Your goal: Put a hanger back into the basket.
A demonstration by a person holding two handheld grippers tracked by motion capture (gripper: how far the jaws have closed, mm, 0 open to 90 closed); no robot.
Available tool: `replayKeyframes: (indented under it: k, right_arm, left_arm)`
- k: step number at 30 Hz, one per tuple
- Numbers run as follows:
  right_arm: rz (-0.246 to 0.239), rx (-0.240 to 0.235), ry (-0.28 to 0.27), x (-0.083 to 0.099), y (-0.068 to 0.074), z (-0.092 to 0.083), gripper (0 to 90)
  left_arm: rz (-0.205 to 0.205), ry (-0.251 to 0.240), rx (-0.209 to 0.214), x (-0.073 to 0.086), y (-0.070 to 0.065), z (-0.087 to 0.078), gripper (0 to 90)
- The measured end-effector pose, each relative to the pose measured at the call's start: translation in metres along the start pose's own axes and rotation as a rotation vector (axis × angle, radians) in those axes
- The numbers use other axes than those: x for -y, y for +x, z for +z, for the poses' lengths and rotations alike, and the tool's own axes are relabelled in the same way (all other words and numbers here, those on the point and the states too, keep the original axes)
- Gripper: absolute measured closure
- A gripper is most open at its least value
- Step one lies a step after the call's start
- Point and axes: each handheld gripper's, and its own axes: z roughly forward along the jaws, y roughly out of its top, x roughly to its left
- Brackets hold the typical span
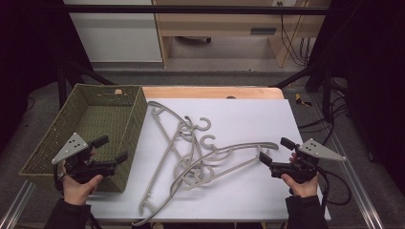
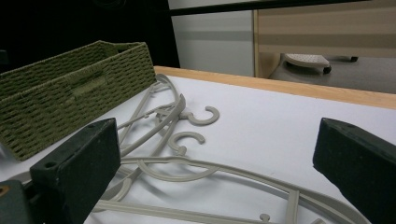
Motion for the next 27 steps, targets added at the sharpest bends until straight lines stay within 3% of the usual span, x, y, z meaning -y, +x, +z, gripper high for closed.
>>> replayKeyframes:
  k: [15,27]
  right_arm:
    - [-0.011,-0.005,0.011,0.0,0.002,0.002,1.1]
    - [-0.02,-0.012,0.029,0.0,0.004,0.003,1.1]
  left_arm:
    - [0.031,0.027,0.042,-0.003,-0.023,0.014,8.1]
    - [0.087,0.094,0.085,-0.012,-0.049,0.042,9.4]
